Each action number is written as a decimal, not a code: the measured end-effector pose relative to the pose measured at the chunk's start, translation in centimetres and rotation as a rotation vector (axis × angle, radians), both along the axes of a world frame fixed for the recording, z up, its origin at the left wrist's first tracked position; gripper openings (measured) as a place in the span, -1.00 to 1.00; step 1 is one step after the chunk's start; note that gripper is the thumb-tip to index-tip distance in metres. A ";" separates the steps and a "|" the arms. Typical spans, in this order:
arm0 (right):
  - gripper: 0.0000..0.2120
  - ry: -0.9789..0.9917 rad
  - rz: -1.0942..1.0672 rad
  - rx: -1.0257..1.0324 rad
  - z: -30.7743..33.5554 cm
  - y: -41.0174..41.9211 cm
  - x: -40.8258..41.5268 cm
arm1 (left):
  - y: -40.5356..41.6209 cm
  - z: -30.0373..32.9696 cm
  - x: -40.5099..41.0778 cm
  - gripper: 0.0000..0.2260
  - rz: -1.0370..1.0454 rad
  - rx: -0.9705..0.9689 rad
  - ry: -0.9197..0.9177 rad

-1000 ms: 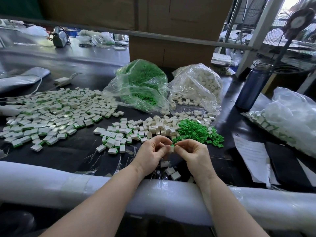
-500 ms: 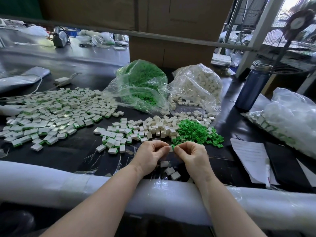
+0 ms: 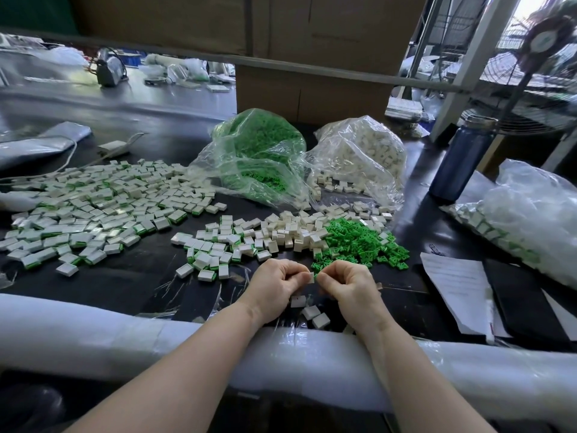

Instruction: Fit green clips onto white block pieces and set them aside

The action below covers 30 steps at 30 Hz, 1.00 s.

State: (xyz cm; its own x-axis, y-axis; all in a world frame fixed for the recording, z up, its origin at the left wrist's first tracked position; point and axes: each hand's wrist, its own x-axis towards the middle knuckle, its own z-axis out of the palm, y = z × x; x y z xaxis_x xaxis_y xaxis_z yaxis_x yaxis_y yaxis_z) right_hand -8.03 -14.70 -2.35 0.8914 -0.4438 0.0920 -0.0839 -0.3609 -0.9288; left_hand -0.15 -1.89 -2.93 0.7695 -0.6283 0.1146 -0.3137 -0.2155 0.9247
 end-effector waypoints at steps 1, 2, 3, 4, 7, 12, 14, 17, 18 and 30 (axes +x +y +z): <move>-0.82 0.005 0.003 -0.008 0.0 0.0 0.0 | 0.0 -0.1 0.0 -0.89 0.000 0.008 -0.001; -0.80 0.014 0.001 -0.029 -0.1 0.0 0.1 | 0.0 -0.2 0.1 -0.91 0.000 0.025 -0.005; -0.78 0.024 -0.004 -0.062 -0.2 0.0 0.1 | -0.1 -0.3 0.1 -0.94 0.003 0.048 -0.015; -0.76 0.029 -0.010 -0.093 -0.2 0.1 0.2 | -0.1 -0.3 0.1 -0.94 0.008 0.067 -0.028; -0.77 -0.004 -0.030 -0.096 -0.2 0.2 0.2 | -0.2 -0.2 0.0 -0.93 0.018 0.048 -0.026; -0.84 -0.154 -0.110 0.011 0.1 0.2 0.1 | -0.5 0.2 -0.3 -0.90 0.026 -0.052 0.062; -0.85 -0.164 -0.113 -0.002 0.1 0.2 0.1 | -0.5 0.2 -0.4 -0.89 0.013 -0.069 0.075; -0.88 -0.176 -0.086 -0.013 0.1 0.2 0.1 | -0.4 0.4 -0.5 -0.90 0.008 -0.092 0.085; -0.87 -0.186 -0.073 -0.014 0.1 0.2 0.1 | -0.3 0.4 -0.6 -0.91 0.014 -0.089 0.082; -0.83 -0.180 -0.057 -0.091 0.0 0.3 0.1 | -0.1 0.6 -0.4 -0.91 0.032 -0.109 0.107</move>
